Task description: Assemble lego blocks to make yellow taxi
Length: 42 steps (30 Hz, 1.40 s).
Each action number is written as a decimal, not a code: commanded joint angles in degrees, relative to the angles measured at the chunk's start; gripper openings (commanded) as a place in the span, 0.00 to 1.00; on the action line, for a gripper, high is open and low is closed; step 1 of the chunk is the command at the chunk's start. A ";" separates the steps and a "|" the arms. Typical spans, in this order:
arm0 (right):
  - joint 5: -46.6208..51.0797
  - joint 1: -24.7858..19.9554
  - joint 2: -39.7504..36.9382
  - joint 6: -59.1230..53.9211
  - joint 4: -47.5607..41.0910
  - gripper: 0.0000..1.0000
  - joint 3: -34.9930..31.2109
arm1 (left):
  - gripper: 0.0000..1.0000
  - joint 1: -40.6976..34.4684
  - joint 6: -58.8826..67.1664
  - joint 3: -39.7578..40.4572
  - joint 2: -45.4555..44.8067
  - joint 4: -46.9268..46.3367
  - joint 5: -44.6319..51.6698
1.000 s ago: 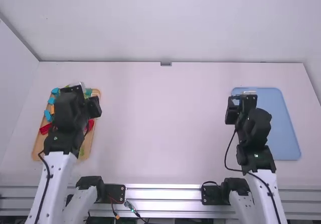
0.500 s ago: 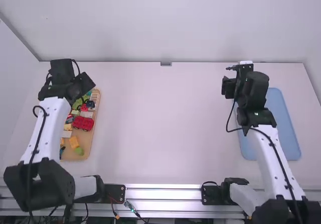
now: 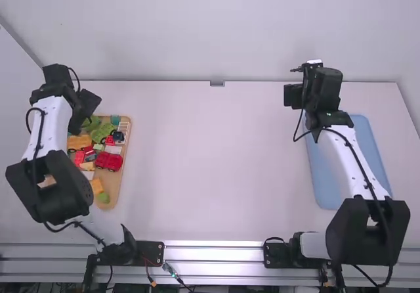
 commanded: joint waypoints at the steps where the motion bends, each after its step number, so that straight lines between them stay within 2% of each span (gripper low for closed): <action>1: 0.48 0.36 1.79 -0.45 -0.11 0.96 3.14 | 0.97 1.73 -3.29 2.81 2.03 -1.17 0.08; 12: 0.57 1.14 3.98 -0.87 0.20 0.99 4.90 | 1.00 3.80 -6.38 9.57 12.48 -5.42 -0.04; 26: 0.57 0.76 3.98 -0.90 0.13 0.99 4.90 | 1.00 7.56 -9.57 26.23 30.12 -18.71 1.07; 42: 0.55 0.81 3.98 -0.85 0.11 0.99 4.90 | 0.92 7.15 -14.03 24.68 31.89 -18.03 -3.10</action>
